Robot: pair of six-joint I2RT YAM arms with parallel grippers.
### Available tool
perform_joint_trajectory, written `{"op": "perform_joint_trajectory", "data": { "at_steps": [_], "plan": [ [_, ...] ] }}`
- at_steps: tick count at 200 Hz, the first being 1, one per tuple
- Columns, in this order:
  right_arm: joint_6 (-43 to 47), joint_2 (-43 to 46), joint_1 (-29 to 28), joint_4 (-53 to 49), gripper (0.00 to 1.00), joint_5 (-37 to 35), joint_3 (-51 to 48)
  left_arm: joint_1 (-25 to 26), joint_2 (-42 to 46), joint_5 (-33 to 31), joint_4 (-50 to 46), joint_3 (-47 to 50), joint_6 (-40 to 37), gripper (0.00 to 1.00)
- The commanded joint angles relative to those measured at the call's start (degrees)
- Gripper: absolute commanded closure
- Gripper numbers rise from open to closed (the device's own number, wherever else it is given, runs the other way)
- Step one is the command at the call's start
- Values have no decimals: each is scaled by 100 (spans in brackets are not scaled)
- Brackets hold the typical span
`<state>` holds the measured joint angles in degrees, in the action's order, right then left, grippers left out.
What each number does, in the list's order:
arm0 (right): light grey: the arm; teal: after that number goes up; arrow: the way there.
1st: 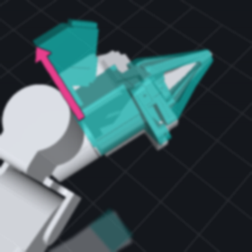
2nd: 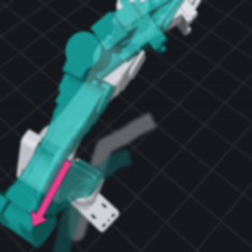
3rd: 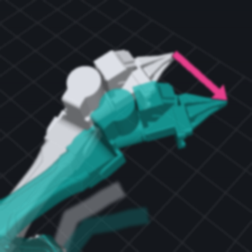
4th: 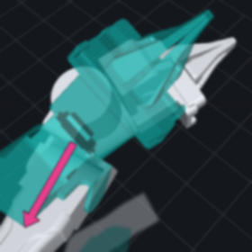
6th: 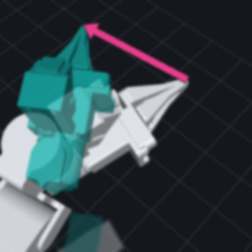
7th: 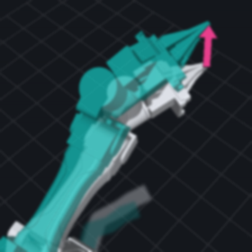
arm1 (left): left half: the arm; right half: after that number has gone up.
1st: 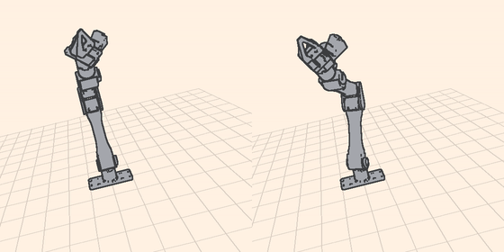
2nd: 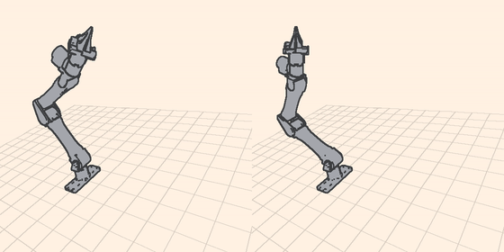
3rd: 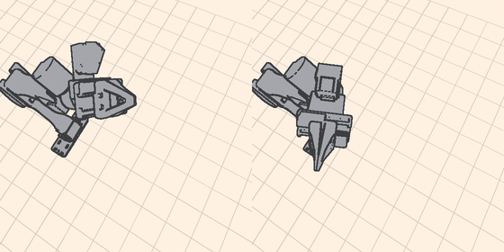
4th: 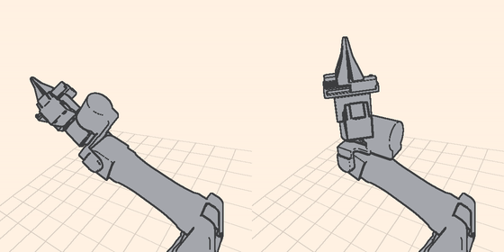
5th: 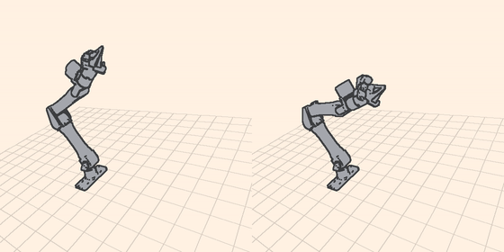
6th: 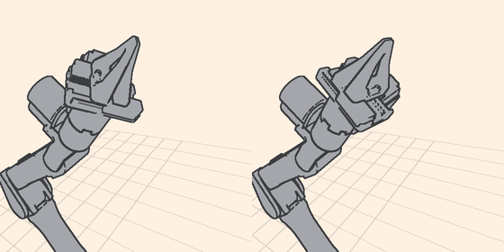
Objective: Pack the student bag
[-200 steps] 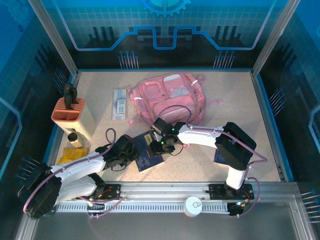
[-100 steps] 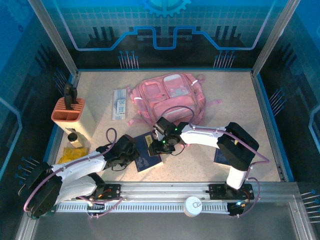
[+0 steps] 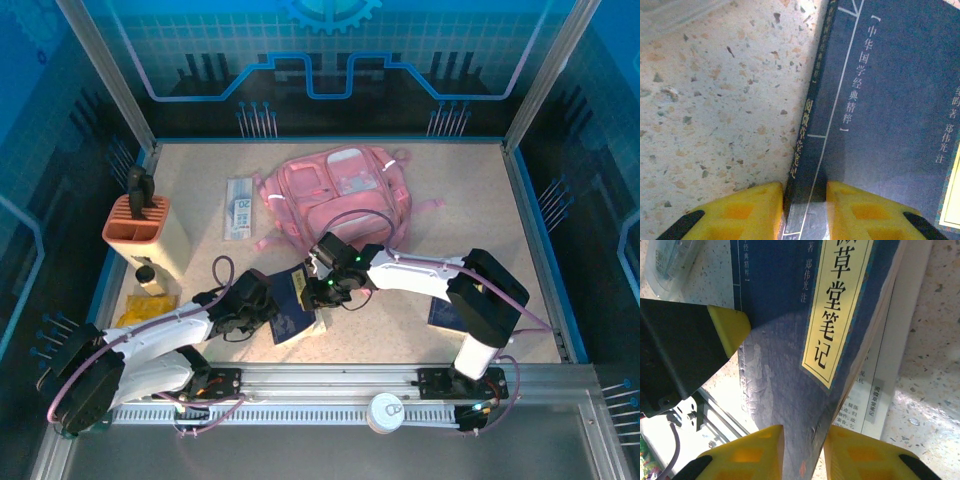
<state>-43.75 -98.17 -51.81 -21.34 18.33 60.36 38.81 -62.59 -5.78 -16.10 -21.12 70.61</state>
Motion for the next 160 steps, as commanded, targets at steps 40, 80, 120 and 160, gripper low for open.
{"op": "perform_joint_trajectory", "data": {
  "at_steps": [40,80,120,160],
  "plan": [
    [66,-58,-67,-10,87,51,33,82,-104,125,421,126,64,68],
    [-13,299,-41,26,100,-81,-87,32,264,-12,-115,-43,-46,62],
    [-246,752,147,435,100,272,-359,-431,1250,579,-184,200,-97,51],
    [-772,954,414,1272,100,1000,-761,-680,2140,957,74,600,197,42]
  ]
}}
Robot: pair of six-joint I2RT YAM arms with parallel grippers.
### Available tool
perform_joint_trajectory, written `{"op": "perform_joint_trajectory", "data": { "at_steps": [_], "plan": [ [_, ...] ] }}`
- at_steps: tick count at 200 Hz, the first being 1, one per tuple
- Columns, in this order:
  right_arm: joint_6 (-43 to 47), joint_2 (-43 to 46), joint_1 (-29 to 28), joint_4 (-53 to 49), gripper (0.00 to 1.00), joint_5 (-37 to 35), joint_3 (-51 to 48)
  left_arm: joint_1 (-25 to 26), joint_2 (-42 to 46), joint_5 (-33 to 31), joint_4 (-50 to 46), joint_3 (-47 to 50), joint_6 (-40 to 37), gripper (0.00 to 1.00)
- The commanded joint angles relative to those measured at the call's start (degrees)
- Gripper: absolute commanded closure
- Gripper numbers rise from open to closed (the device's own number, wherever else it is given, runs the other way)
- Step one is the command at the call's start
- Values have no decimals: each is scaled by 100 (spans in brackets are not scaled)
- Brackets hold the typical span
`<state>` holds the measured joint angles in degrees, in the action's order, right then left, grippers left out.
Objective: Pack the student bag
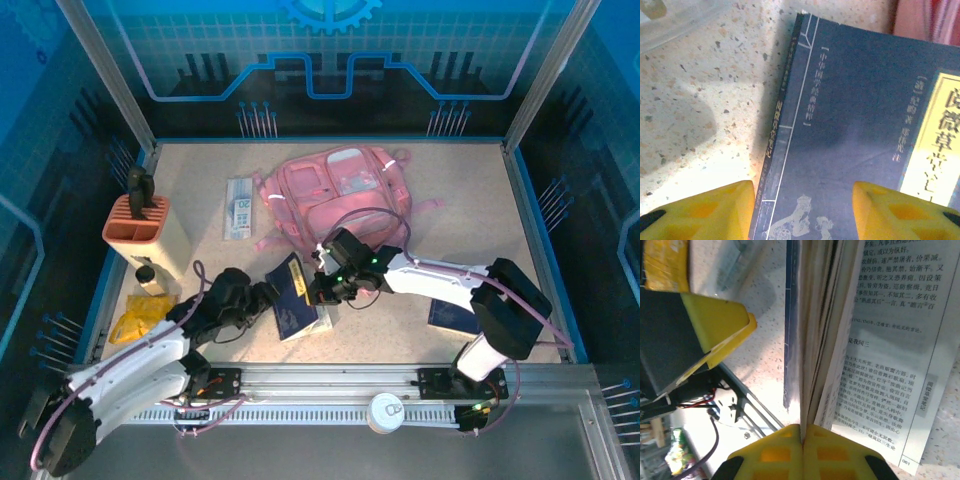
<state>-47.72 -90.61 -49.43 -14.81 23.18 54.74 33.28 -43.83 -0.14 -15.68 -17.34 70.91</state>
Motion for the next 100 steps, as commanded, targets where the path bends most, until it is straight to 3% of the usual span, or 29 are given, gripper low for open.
{"op": "perform_joint_trajectory", "data": {
  "at_steps": [1,58,100],
  "plan": [
    [-380,204,177,624,100,527,-204,-137,267,393,32,222,168,42],
    [-810,459,365,1080,100,937,-403,-157,-84,645,830,431,421,33],
    [-1245,489,562,1716,100,1236,-973,-147,-313,771,1450,432,566,31]
  ]
}}
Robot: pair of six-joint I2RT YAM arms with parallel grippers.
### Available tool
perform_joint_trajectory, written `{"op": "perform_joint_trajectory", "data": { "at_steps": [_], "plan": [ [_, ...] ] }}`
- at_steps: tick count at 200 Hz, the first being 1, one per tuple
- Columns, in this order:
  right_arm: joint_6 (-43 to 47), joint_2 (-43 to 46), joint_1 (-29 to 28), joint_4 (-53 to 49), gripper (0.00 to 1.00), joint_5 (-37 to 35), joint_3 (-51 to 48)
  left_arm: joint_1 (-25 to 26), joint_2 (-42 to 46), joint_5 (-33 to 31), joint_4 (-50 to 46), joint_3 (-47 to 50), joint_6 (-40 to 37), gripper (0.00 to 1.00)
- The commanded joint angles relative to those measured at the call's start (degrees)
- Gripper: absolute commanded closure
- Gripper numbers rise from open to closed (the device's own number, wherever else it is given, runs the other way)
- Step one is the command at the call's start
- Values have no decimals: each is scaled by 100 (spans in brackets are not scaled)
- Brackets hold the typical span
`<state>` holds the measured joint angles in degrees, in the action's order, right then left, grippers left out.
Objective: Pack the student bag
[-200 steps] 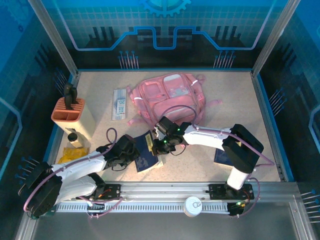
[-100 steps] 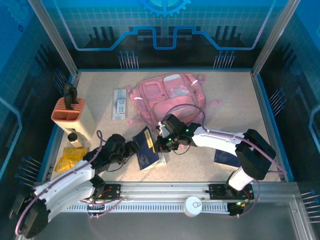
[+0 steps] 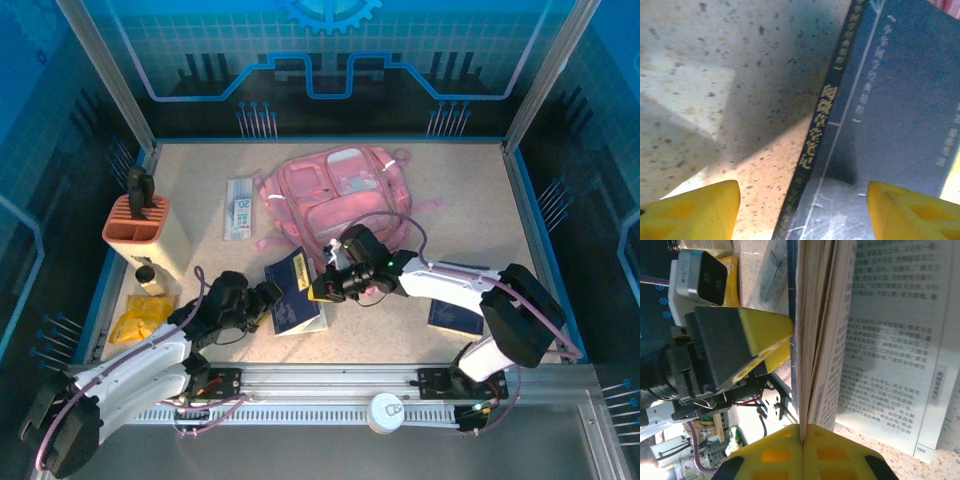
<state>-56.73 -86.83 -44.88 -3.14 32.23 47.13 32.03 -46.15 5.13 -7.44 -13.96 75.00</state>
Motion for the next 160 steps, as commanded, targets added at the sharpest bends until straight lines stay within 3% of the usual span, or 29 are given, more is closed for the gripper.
{"op": "perform_joint_trajectory", "data": {
  "at_steps": [1,44,72,105,160],
  "plan": [
    [-350,108,109,563,100,338,-222,-26,-93,253,655,94,156,31],
    [-739,39,169,1194,100,539,-504,-13,-536,514,1348,66,229,31],
    [-869,193,248,1329,100,560,-643,-6,-535,385,884,-73,208,31],
    [-951,255,312,1450,100,667,-697,-18,-282,313,729,51,184,25],
    [-1034,-149,312,1785,100,765,-777,35,-488,645,1641,-106,101,31]
  ]
}}
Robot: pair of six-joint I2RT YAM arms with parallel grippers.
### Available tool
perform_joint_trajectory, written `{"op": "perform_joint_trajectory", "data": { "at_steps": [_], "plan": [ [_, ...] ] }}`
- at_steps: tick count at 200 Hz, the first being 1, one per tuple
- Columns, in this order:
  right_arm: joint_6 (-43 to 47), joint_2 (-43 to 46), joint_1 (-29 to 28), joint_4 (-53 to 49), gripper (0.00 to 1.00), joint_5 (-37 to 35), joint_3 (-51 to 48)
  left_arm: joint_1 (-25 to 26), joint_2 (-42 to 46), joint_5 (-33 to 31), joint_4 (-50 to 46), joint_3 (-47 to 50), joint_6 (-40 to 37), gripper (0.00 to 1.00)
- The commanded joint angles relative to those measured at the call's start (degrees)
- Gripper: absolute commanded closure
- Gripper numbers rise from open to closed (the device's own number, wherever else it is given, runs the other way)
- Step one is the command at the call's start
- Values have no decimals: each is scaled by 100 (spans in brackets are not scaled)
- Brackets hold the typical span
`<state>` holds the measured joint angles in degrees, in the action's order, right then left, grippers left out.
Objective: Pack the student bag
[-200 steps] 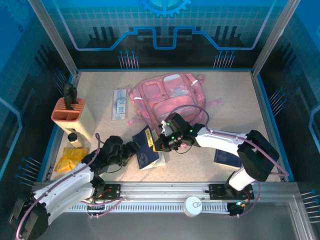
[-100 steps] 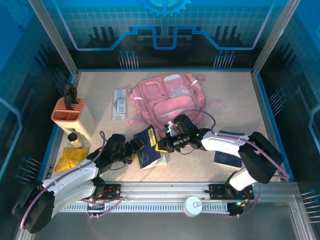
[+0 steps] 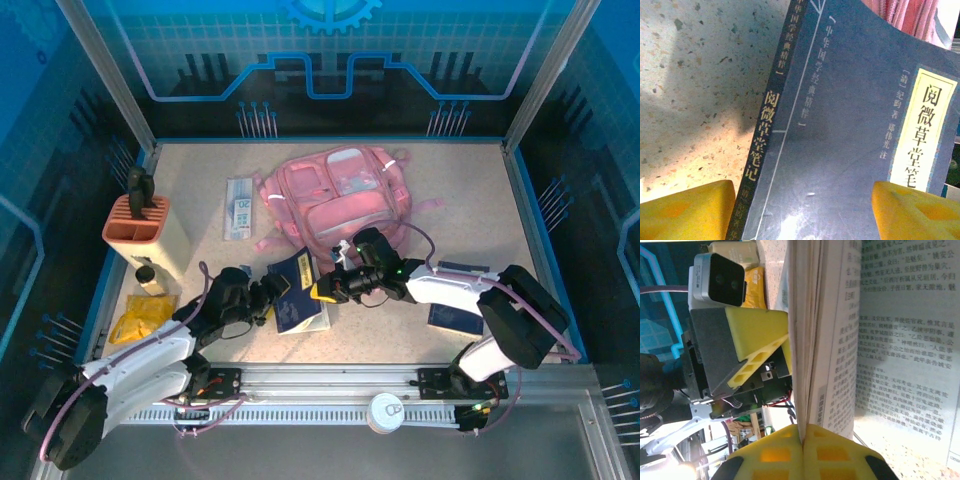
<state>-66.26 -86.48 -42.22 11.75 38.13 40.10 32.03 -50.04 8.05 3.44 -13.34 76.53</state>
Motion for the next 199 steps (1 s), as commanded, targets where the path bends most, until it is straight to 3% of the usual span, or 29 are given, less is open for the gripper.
{"op": "perform_joint_trajectory", "data": {
  "at_steps": [1,57,115,167,181,199],
  "plan": [
    [-72,-185,46,286,100,172,-77,33,-100,358,552,-181,-56,31],
    [502,-201,160,-506,100,-75,-90,106,-131,391,525,-344,-29,57],
    [603,-283,163,-624,100,-159,7,288,-331,214,301,-556,-121,81],
    [893,-124,161,-1084,100,-307,178,285,-53,108,-254,-747,-318,86],
    [956,-106,162,-1143,97,-327,217,290,5,100,-360,-790,-340,89],
    [1023,-99,180,-1116,78,-218,289,286,88,125,-416,-843,-325,93]
  ]
}}
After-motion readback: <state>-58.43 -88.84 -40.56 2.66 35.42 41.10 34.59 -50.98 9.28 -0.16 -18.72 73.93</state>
